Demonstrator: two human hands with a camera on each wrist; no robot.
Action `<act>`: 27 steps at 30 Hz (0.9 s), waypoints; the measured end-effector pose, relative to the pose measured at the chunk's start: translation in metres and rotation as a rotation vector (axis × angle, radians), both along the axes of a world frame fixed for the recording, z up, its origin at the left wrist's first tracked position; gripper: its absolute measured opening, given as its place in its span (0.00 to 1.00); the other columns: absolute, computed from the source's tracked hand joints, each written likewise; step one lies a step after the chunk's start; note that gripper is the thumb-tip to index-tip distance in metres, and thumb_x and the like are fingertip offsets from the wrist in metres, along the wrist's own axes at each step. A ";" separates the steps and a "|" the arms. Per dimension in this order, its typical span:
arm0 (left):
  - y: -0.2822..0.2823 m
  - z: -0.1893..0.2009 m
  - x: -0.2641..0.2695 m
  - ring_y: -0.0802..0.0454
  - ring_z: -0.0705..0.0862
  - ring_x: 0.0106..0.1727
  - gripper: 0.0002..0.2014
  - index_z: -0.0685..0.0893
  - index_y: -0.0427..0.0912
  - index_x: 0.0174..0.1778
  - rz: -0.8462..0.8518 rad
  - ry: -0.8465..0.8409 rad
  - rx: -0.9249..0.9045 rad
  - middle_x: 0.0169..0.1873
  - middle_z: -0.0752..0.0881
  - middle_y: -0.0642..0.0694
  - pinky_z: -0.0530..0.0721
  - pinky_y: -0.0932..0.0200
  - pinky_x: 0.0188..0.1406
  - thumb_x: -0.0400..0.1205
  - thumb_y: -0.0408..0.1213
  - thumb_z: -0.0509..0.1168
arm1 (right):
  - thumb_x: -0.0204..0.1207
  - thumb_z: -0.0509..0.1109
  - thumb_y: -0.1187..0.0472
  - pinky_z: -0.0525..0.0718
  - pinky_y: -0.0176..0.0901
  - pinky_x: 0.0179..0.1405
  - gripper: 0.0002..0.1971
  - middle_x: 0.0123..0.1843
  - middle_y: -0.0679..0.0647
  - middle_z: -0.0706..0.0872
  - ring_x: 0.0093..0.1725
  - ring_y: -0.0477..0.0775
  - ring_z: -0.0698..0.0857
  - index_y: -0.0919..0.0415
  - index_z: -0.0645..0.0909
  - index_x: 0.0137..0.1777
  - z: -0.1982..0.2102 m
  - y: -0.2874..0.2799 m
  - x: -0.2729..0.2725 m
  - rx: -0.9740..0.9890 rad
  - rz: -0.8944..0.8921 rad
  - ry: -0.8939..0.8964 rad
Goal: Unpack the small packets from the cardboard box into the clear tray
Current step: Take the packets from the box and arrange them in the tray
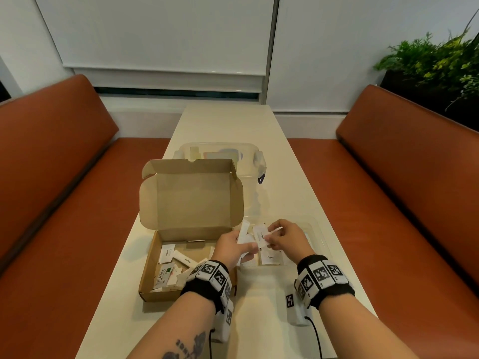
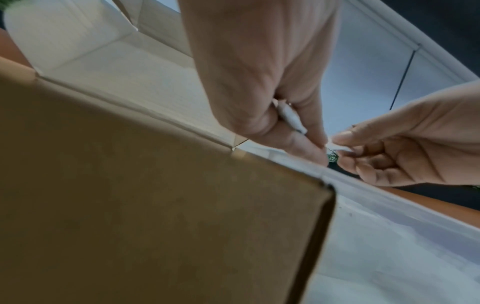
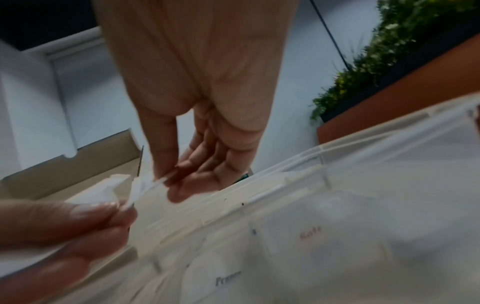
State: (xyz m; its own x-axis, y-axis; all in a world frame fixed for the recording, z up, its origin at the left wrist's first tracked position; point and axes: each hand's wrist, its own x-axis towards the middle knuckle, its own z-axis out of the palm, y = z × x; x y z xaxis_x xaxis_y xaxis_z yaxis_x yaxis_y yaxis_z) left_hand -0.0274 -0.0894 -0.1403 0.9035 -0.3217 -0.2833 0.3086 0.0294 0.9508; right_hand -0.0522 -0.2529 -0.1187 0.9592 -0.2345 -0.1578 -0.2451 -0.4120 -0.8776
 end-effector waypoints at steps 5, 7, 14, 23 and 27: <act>0.002 0.000 0.002 0.45 0.86 0.32 0.06 0.81 0.28 0.50 0.048 0.080 -0.066 0.35 0.85 0.34 0.83 0.63 0.24 0.79 0.22 0.68 | 0.70 0.76 0.66 0.79 0.33 0.37 0.05 0.33 0.51 0.86 0.35 0.47 0.82 0.60 0.85 0.35 -0.002 -0.012 0.002 -0.320 -0.003 -0.005; 0.003 -0.003 0.005 0.43 0.87 0.33 0.04 0.80 0.30 0.51 0.096 0.124 -0.089 0.36 0.85 0.33 0.84 0.61 0.25 0.82 0.25 0.65 | 0.71 0.75 0.67 0.83 0.39 0.45 0.02 0.39 0.53 0.89 0.40 0.48 0.83 0.62 0.88 0.38 -0.002 -0.015 0.003 -0.444 0.070 0.062; 0.005 -0.008 0.007 0.45 0.89 0.33 0.02 0.81 0.35 0.48 0.113 0.153 -0.077 0.36 0.88 0.33 0.88 0.59 0.29 0.84 0.28 0.63 | 0.76 0.69 0.67 0.84 0.39 0.54 0.07 0.52 0.58 0.90 0.52 0.56 0.87 0.63 0.89 0.49 -0.003 -0.008 0.006 -0.681 0.255 0.238; 0.006 -0.005 0.007 0.43 0.88 0.34 0.04 0.80 0.30 0.52 0.095 0.168 -0.090 0.39 0.86 0.31 0.86 0.60 0.27 0.83 0.26 0.63 | 0.76 0.66 0.68 0.79 0.37 0.50 0.10 0.52 0.58 0.88 0.50 0.56 0.86 0.62 0.88 0.50 -0.014 -0.002 0.009 -0.766 0.314 0.217; 0.005 -0.004 0.008 0.45 0.88 0.31 0.04 0.79 0.29 0.51 0.095 0.163 -0.094 0.38 0.85 0.31 0.86 0.60 0.27 0.83 0.25 0.63 | 0.75 0.61 0.70 0.73 0.38 0.39 0.07 0.39 0.53 0.78 0.40 0.53 0.75 0.58 0.75 0.39 -0.022 -0.001 0.003 -0.797 0.283 0.124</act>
State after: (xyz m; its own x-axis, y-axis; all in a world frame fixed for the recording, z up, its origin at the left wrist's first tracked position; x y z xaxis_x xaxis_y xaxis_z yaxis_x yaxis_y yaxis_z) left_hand -0.0199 -0.0841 -0.1446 0.8756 -0.2693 -0.4010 0.4497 0.1514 0.8802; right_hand -0.0488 -0.2535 -0.1411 0.9851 -0.0739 -0.1552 -0.1147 -0.9550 -0.2734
